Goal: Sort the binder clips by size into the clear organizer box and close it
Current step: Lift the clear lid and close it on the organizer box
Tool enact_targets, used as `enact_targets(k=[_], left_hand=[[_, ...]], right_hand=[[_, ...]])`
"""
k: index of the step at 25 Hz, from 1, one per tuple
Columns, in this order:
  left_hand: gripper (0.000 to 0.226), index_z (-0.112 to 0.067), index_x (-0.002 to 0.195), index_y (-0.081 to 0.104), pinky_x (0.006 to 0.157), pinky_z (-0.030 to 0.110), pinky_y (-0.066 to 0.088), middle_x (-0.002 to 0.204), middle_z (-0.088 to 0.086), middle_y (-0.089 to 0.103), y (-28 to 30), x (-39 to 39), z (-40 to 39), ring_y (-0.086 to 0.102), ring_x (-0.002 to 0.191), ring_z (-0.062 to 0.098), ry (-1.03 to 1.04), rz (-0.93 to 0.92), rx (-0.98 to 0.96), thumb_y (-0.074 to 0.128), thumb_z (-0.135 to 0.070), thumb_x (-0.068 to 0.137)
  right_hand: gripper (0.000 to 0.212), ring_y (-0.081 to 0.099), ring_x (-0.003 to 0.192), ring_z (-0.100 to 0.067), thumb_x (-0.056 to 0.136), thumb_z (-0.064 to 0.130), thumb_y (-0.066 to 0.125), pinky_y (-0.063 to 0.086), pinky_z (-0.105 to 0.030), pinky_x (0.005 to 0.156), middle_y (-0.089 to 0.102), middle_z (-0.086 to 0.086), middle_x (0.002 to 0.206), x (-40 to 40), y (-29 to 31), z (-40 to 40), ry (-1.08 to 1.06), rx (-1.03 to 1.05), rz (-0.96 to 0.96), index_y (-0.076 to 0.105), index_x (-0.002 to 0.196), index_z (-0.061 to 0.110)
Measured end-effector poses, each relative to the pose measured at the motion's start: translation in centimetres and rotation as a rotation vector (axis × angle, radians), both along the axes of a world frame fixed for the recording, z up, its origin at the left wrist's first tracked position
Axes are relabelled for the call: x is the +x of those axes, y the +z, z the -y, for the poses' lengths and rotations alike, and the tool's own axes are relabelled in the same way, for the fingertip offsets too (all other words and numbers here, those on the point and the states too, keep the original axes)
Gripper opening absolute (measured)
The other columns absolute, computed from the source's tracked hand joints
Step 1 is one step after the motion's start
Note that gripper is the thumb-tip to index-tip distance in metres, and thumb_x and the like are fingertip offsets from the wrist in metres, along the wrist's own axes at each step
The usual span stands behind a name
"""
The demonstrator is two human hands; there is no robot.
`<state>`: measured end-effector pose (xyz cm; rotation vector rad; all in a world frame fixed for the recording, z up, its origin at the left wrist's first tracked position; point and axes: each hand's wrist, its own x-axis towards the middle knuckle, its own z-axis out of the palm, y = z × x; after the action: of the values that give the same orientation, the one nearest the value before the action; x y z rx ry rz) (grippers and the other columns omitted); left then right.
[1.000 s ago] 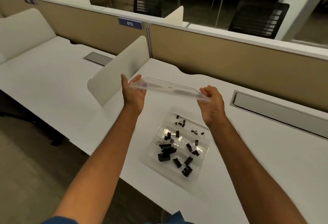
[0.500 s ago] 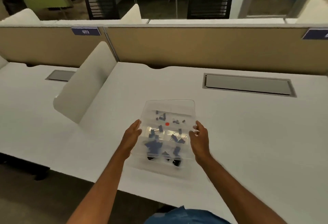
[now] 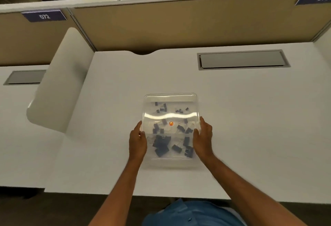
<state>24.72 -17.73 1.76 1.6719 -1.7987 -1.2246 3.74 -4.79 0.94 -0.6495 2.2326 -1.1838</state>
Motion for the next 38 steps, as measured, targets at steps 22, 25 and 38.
enact_targets(k=[22, 25, 38], left_hand=[[0.08, -0.023, 0.159, 0.012, 0.113, 0.054, 0.035, 0.167, 0.007, 0.008, -1.6, -5.3, 3.6, 0.023, 0.149, 0.036, -0.394, 0.566, -0.393, 0.028, -0.069, 0.095], [0.088, -0.025, 0.159, 0.009, 0.115, 0.052, 0.033, 0.167, 0.005, 0.001, -2.2, -5.3, 3.8, 0.02, 0.15, 0.036, -0.401, 0.534, -0.412, 0.024, -0.078, 0.09], [0.094, -0.026, 0.159, 0.012, 0.113, 0.053, 0.038, 0.167, 0.004, 0.006, -1.7, -5.7, 4.2, 0.026, 0.148, 0.036, -0.398, 0.57, -0.391, 0.013, -0.084, 0.085]], right_hand=[[0.064, 0.061, 0.118, -0.036, 0.102, 0.049, 0.035, 0.059, -0.049, 0.084, 0.046, -0.021, 0.147, 0.8, -2.6, 1.4, 0.126, 0.366, -0.671, 0.029, 0.156, 0.017], [0.066, 0.048, 0.136, -0.039, 0.103, 0.055, 0.029, 0.055, -0.053, 0.095, 0.031, -0.016, 0.161, 0.7, -2.7, 2.0, 0.135, 0.345, -0.66, 0.025, 0.157, 0.017], [0.077, 0.017, 0.154, -0.034, 0.096, 0.073, 0.019, 0.022, -0.059, 0.12, 0.019, -0.01, 0.167, -4.5, -2.6, 11.2, 0.359, 0.372, -0.796, 0.024, 0.159, 0.03]])
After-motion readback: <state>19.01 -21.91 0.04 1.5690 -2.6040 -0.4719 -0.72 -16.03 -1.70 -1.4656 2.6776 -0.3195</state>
